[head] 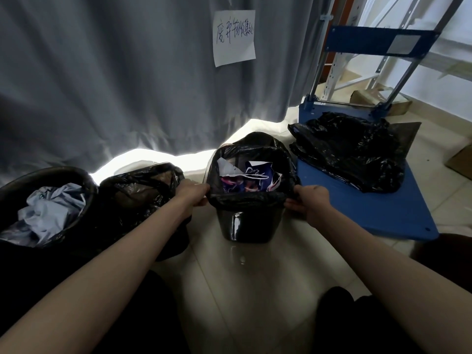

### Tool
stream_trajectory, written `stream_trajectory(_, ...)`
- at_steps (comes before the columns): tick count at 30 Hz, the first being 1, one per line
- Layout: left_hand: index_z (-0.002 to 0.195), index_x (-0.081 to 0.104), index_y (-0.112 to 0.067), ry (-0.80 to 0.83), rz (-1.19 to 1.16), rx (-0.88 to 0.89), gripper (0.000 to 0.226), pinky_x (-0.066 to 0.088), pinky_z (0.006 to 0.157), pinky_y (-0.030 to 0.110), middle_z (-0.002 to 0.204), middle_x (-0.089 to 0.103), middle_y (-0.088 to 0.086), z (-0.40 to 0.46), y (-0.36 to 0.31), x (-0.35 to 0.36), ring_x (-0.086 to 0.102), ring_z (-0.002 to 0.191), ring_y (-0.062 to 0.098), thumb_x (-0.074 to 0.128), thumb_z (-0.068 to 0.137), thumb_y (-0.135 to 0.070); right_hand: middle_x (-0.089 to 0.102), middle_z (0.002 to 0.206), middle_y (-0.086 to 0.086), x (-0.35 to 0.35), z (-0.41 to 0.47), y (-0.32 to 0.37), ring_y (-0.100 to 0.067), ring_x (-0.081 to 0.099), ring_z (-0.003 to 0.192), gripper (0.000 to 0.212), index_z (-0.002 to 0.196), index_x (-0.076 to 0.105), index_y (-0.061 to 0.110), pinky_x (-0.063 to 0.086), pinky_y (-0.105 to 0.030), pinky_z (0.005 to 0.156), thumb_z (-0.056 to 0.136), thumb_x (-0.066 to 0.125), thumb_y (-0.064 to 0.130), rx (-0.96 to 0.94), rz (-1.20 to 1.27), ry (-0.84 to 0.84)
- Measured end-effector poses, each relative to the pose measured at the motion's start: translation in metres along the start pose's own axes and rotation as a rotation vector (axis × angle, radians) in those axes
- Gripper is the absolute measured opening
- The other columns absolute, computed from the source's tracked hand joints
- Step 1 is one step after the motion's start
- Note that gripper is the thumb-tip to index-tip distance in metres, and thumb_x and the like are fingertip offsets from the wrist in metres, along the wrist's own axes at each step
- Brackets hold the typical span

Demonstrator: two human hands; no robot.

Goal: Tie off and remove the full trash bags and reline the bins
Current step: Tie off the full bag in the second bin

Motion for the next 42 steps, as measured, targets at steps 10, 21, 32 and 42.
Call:
stream_trajectory(10,0.086,0.062,-0.016,-0.205,0.043,0.194,0.016,0.054,0.076,0.033,0.094,0.068,0.007,0.008,-0.027,-0.001,0.064,0.086,0.022,0.067,0.074,-0.025,0.044,0.056,0.000,0.024,-0.005,0.015,-0.012,0.039,0.043,0.032,0.059,0.042,0.018,0.034,-0.025,0.039,0.085,0.061,0.018,-0.215,-0.001,0.030)
stream_trajectory(21,0.097,0.059,0.004,-0.032,0.281,0.024,0.028,0.048,0.063,0.034,0.104,0.061,0.025,0.032,-0.033,0.007,0.061,0.081,0.032,0.043,0.096,-0.019,0.056,0.113,-0.011,0.023,0.043,0.025,-0.027,0.061,0.098,0.048,0.115,0.046,0.007,0.055,-0.048,0.087,0.081,0.066,0.034,-0.110,-0.111,-0.110)
stream_trajectory(32,0.083,0.074,-0.003,-0.230,0.310,0.110,0.012,0.059,0.081,0.041,0.089,0.072,0.018,0.046,-0.036,-0.004,0.068,0.088,0.031,0.066,0.077,-0.007,0.058,0.107,-0.011,0.032,0.056,0.027,-0.025,0.060,0.087,0.020,0.094,0.051,0.020,0.052,-0.036,0.068,0.085,0.055,0.002,-0.313,-0.044,-0.179)
stream_trajectory(42,0.082,0.063,-0.004,-0.166,0.180,0.088,0.027,0.056,0.079,0.039,0.087,0.067,0.017,0.052,-0.049,0.000,0.064,0.080,0.031,0.063,0.080,-0.031,0.053,0.112,-0.008,0.030,0.055,0.032,-0.024,0.058,0.094,0.025,0.105,0.047,0.018,0.053,-0.043,0.081,0.086,0.062,0.023,-0.384,-0.152,-0.167)
Point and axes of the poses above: each hand's wrist, its own z-axis towards the middle knuckle, its own x-axis out of the palm, y = z × x, the point moved 3 cm from there along z, towards the middle knuckle
